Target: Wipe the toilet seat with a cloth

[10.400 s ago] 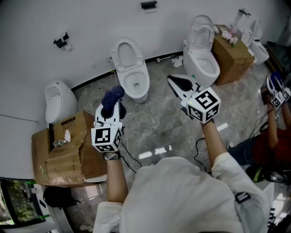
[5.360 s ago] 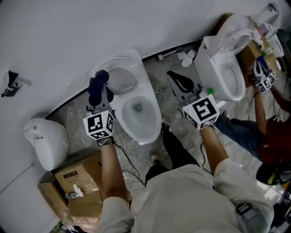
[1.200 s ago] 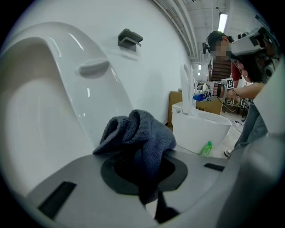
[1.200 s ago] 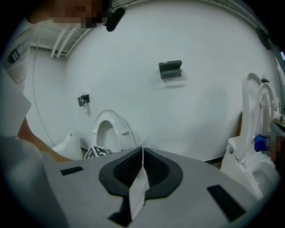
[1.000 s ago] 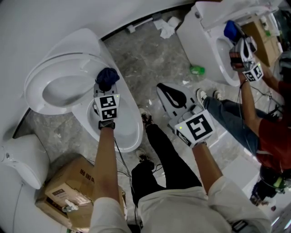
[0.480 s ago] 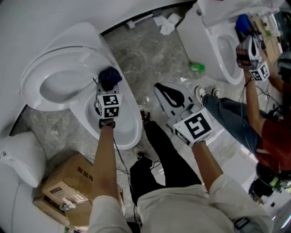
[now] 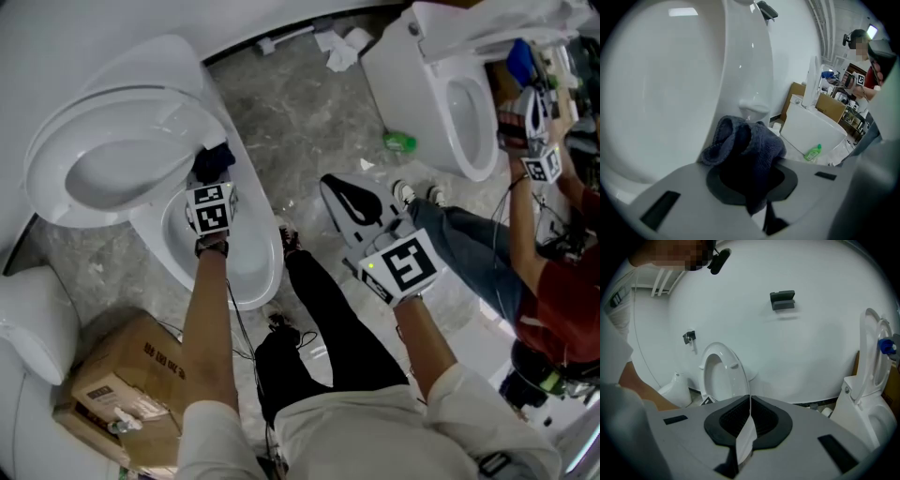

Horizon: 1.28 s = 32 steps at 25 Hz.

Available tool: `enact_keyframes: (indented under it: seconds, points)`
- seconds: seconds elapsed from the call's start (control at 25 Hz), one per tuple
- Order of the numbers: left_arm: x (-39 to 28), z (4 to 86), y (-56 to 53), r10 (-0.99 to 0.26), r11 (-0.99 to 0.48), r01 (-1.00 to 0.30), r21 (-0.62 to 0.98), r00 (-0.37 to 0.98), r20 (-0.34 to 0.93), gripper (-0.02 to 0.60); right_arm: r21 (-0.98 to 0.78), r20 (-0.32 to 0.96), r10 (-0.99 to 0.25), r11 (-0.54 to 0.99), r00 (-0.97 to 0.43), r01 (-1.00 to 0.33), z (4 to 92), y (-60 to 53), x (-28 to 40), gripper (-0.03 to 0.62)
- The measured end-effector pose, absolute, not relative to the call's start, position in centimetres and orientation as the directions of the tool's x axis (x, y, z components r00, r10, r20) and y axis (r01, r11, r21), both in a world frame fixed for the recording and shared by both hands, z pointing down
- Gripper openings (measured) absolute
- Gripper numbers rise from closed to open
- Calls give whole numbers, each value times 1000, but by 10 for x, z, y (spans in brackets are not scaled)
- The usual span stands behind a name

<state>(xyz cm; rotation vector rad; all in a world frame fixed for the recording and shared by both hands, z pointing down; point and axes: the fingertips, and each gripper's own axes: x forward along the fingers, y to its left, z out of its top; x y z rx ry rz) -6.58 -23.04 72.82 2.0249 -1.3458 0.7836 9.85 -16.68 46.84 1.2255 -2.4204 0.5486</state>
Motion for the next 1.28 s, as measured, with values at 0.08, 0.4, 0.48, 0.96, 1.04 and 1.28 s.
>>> enact_keyframes:
  seconds: [0.08,0.4,0.48,0.96,1.04,1.28]
  points:
    - [-65,729,-232,-604,-304,-938,169,326,727,37,-174,491,-670,551,-556,-816,472,-168,97,29]
    - [-83,733,-224,-639,-249,-947,203,318,700,37,-182,500,-633,590,-591,-787,484,-167,72,29]
    - [-90,736,-220,-648,-247,-951,187,305,698,37,-185,501,-624,599,-599,-779,485,-166,67,30]
    - [-132,748,-196,-651,-286,-955,85,258,714,37,-200,493,-611,614,-620,-764,498,-158,46,29]
    - [-141,747,-192,-651,-291,-954,68,249,717,37,-212,493,-604,614,-626,-760,501,-152,37,29]
    - [-173,749,-178,-645,-269,-962,32,205,736,37,-223,486,-595,624,-640,-749,499,-140,17,29]
